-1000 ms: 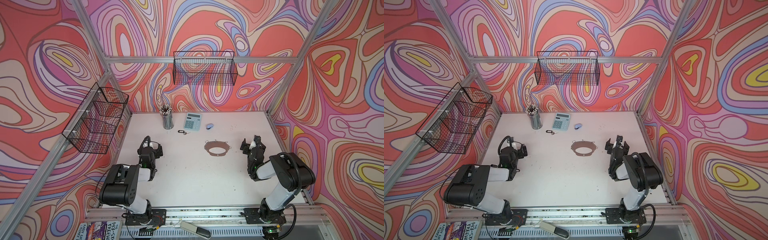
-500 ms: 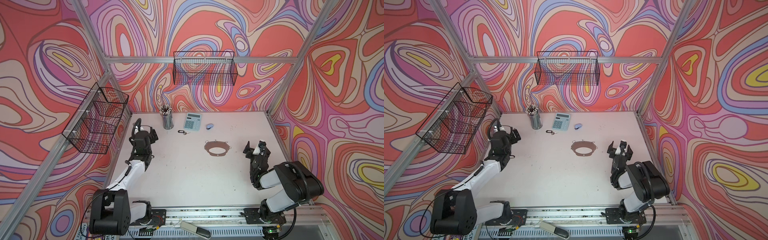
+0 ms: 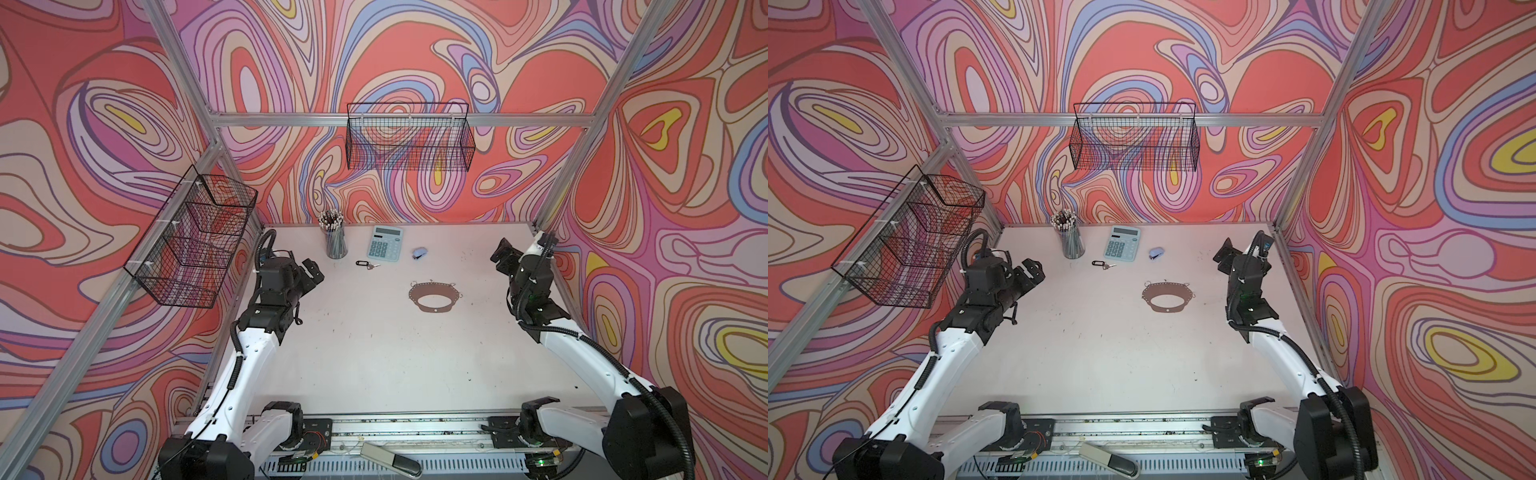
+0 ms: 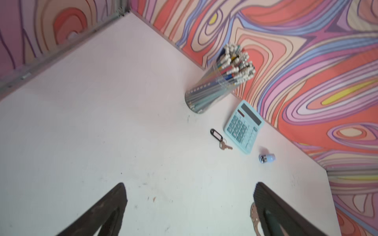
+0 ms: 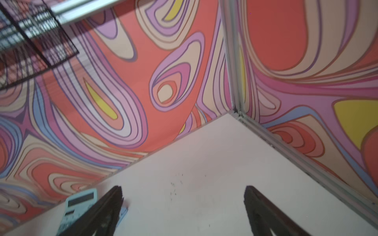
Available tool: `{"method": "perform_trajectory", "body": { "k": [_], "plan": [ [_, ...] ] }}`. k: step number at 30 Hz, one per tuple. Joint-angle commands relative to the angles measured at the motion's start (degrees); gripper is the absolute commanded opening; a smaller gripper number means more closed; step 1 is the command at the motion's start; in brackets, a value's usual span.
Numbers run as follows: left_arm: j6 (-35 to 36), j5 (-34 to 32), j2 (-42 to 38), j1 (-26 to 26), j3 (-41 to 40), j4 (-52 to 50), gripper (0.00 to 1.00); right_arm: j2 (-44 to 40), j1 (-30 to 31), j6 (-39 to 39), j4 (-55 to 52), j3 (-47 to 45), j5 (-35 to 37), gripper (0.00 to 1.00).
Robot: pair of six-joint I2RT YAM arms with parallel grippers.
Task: Attach keys to a key ring
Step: Move the keyring to the center of the table.
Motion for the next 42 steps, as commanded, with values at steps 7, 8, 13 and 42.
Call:
{"method": "perform_trajectory", "body": {
  "k": [7, 8, 13, 42],
  "plan": [
    [4.35, 3.66, 13.35, -10.00, 5.16, 0.78, 0.92, 5.82, 0.55, 4.26, -8.53, 1.39, -21.95, 0.98],
    [4.09, 5.05, 15.44, -10.14, 5.66, 1.77, 0.90, 6.57, 0.87, 4.66, -8.75, 1.40, -22.23, 0.98],
    [6.69, 3.20, 24.60, -14.04, 10.27, 3.42, 0.82, 8.66, 1.84, 4.34, -6.72, 0.47, -23.30, 0.98],
    [8.66, 3.29, 27.44, -20.59, 14.99, -0.90, 0.88, 48.69, 7.79, 0.84, -20.28, 25.38, -30.76, 0.38]
  ]
}}
